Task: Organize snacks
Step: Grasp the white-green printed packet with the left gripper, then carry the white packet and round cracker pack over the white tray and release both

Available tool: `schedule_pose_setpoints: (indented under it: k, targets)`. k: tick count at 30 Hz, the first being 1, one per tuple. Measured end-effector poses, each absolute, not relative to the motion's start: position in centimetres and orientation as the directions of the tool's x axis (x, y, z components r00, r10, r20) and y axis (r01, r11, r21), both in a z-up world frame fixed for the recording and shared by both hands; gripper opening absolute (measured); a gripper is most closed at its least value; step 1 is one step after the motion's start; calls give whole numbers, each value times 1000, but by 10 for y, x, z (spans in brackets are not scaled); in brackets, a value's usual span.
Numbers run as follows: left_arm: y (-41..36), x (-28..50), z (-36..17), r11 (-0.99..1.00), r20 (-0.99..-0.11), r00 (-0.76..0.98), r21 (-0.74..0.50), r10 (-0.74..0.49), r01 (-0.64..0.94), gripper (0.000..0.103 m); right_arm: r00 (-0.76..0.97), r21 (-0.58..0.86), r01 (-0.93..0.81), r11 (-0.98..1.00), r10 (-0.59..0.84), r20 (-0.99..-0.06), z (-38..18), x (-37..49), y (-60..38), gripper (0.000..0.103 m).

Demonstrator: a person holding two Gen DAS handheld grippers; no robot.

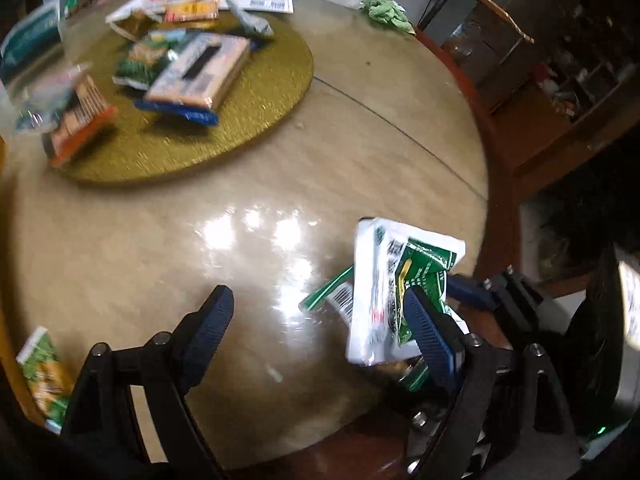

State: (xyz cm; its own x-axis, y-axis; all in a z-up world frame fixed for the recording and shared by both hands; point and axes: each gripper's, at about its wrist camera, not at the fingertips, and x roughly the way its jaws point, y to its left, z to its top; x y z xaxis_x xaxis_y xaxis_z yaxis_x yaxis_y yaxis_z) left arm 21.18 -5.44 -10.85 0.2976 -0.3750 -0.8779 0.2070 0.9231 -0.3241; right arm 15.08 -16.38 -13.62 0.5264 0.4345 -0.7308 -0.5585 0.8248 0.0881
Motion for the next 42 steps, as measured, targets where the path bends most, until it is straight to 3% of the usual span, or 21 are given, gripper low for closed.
schedule_pose_setpoints:
  k: [3, 4, 5, 9, 11, 18, 23, 34, 42]
  targets:
    - [-61, 208, -111, 920, -876, 293, -335, -384, 204, 73, 527, 86, -568, 818, 442, -725, -137, 146, -163, 75]
    - [-64, 207, -111, 918, -878, 283, -334, -386, 214, 59, 527, 86, -568, 819, 442, -726, -138, 145, -163, 75]
    - [-66, 205, -112, 908, -874, 266, -354, -406, 223, 52, 526, 85, -569, 818, 442, -726, -137, 145, -163, 75]
    - [-54, 201, -110, 913, -862, 305, -359, -404, 193, 42, 520, 81, -587, 805, 452, -725, -138, 142, -161, 75]
    - [-36, 195, -106, 912, -844, 345, -378, -410, 159, 22, 503, 84, -607, 790, 464, -729, -137, 141, -156, 75]
    - [27, 178, -99, 931, -833, 443, -366, -331, 7, 17, 440, 60, -701, 710, 497, -748, -135, 134, -122, 75]
    - [54, 163, -106, 928, -839, 451, -367, -303, -60, 15, 445, 65, -677, 733, 478, -757, -135, 136, -127, 75]
    - [55, 138, -87, 913, -783, 519, -408, -343, -12, 10, 503, 93, -560, 823, 427, -751, -133, 143, -127, 75]
    - [90, 113, -50, 888, -725, 592, -459, -351, -36, 10, 511, 246, -505, 827, 517, -687, -115, 153, -127, 75]
